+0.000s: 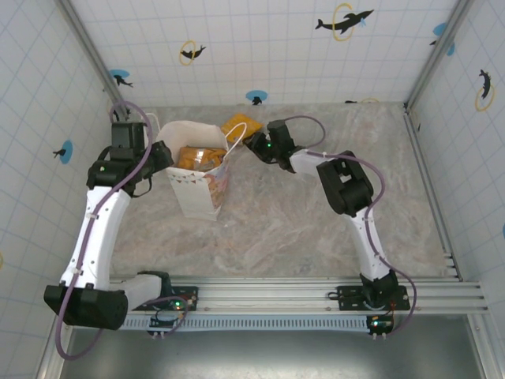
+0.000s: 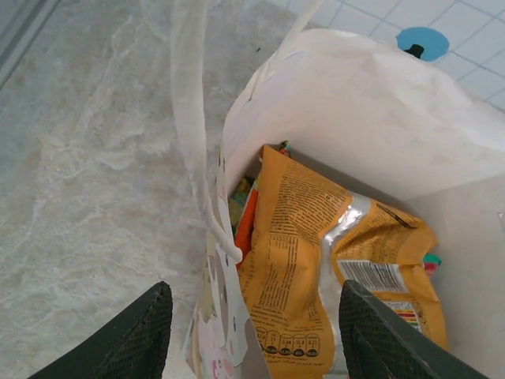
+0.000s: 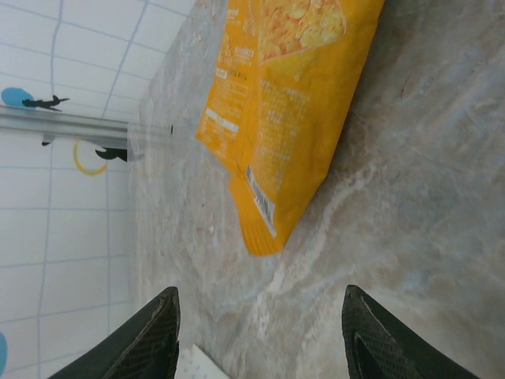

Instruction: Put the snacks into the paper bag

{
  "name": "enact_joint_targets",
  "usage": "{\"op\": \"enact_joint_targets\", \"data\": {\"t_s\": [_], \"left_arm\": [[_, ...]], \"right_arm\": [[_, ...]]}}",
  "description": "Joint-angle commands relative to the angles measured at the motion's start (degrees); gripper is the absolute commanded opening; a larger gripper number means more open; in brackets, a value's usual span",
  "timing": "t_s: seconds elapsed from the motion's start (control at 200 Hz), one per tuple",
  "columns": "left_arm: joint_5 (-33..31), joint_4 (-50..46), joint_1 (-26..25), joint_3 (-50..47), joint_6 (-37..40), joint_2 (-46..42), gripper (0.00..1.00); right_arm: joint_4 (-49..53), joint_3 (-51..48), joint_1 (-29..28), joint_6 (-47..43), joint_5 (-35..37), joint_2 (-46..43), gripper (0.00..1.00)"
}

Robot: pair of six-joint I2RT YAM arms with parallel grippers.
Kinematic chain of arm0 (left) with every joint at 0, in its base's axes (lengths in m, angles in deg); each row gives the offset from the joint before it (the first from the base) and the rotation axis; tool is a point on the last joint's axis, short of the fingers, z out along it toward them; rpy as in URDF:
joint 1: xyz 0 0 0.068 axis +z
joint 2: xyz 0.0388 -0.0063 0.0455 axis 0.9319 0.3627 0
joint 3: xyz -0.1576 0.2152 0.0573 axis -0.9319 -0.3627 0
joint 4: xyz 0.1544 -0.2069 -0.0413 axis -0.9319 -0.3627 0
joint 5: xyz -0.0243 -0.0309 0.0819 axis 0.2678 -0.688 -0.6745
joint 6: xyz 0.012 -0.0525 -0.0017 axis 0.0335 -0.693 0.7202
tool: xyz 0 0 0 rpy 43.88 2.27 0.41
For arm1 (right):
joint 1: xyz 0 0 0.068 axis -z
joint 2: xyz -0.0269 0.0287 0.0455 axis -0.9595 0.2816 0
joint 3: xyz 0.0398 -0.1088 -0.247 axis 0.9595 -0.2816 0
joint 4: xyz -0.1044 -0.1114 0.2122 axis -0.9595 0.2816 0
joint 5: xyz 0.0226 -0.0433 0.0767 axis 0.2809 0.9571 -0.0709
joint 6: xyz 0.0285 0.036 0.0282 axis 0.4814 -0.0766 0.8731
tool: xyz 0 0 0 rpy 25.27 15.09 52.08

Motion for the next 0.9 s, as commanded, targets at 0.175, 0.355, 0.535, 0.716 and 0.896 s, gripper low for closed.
{"op": "enact_joint_targets", "data": {"t_s": [0.175,0.355,0.535,0.716,0.896], "left_arm": [[1.6,1.73,0.46,0.43,-1.87,0.32,0.58],[1.79,2.1,0.46,0.33,-1.73,0.63,0.58],[2.05,2.43,0.46,0.44,-1.52,1.0,0.57],[1.53,2.54,0.46,0.6,-1.12,0.93,0.57],[1.22,2.57,0.46,0.69,-0.61,1.18,0.56]], "right_arm": [[-4.07,7.24,0.23,5.71,-1.39,7.09,0.55],[-5.13,9.98,0.13,8.3,-1.61,10.4,0.55],[-5.7,13.12,0.04,10.37,-1.39,13.83,0.53],[-5.86,15.9,0.04,12.21,-0.5,16.76,0.44],[-5.0,17.0,0.3,10.9,0.32,17.41,0.21]]}}
